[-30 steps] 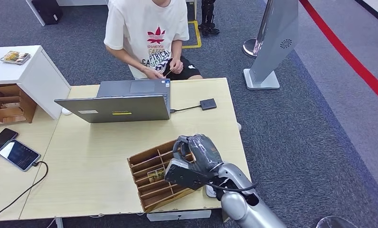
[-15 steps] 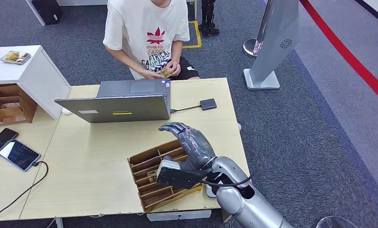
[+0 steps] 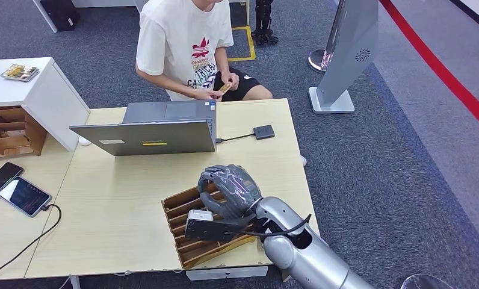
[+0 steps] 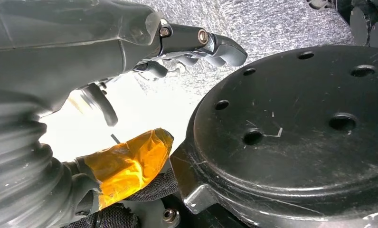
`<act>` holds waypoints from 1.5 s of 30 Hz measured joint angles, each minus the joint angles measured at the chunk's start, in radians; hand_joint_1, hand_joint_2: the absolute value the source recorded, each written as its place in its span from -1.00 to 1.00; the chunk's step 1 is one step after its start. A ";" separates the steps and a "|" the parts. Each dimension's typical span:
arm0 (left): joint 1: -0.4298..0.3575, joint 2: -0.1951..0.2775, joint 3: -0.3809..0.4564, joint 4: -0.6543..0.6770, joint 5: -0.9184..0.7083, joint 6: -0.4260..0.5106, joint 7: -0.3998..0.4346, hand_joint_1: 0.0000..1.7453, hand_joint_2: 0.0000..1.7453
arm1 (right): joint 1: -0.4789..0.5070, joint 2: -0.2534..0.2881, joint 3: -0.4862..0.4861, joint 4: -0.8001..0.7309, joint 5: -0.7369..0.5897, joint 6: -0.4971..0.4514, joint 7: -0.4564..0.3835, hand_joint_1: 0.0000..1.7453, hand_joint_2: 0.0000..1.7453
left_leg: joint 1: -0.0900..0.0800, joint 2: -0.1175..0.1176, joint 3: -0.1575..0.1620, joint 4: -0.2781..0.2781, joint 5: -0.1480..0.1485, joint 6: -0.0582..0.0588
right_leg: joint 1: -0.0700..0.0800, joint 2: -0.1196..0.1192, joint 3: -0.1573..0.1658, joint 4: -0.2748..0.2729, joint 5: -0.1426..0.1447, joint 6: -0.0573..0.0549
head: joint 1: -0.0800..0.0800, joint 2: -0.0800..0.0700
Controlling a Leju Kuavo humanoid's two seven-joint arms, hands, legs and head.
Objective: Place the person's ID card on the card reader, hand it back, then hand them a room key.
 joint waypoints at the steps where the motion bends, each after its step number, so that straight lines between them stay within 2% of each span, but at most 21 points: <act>1: 0.000 0.001 0.000 0.000 0.000 -0.001 0.000 -1.00 1.00 | -0.003 0.001 0.004 0.005 0.004 0.000 0.000 0.50 1.00 | 0.000 0.000 0.000 0.000 0.000 0.000 | 0.000 0.000 0.000 0.000 0.000 0.000 | 0.000 0.000; 8: 0.001 0.004 0.001 0.000 -0.003 -0.003 -0.001 -1.00 1.00 | -0.018 0.007 0.026 0.037 0.022 -0.006 0.002 0.40 1.00 | 0.000 0.000 0.000 0.000 0.000 0.000 | 0.000 0.000 0.000 0.000 0.000 0.000 | 0.000 0.000; 15: 0.003 0.006 0.011 0.000 -0.006 -0.004 -0.003 -1.00 1.00 | -0.028 0.010 0.041 0.053 0.028 -0.011 0.002 0.11 1.00 | 0.000 0.000 0.000 0.000 0.000 0.000 | 0.000 0.000 0.000 0.000 0.000 0.000 | 0.000 0.000; 18: 0.004 0.006 0.016 0.000 -0.007 -0.006 -0.005 -1.00 1.00 | -0.030 0.010 0.045 0.054 0.028 -0.011 0.002 0.05 1.00 | 0.000 0.000 0.000 0.000 0.000 0.000 | 0.000 0.000 0.000 0.000 0.000 0.000 | 0.000 0.000; 28: 0.006 0.007 0.018 0.000 -0.010 -0.008 -0.008 -1.00 1.00 | -0.038 0.010 0.053 0.065 0.032 -0.010 0.004 0.16 1.00 | 0.000 0.000 0.000 0.000 0.000 0.000 | 0.000 0.000 0.000 0.000 0.000 0.000 | 0.000 0.000; 45: 0.007 0.008 0.026 0.000 -0.032 -0.009 -0.008 -1.00 1.00 | -0.050 0.017 0.065 0.118 0.056 -0.013 0.023 0.08 1.00 | 0.000 0.000 0.000 0.000 0.000 0.000 | 0.000 0.000 0.000 0.000 0.000 0.000 | 0.000 0.000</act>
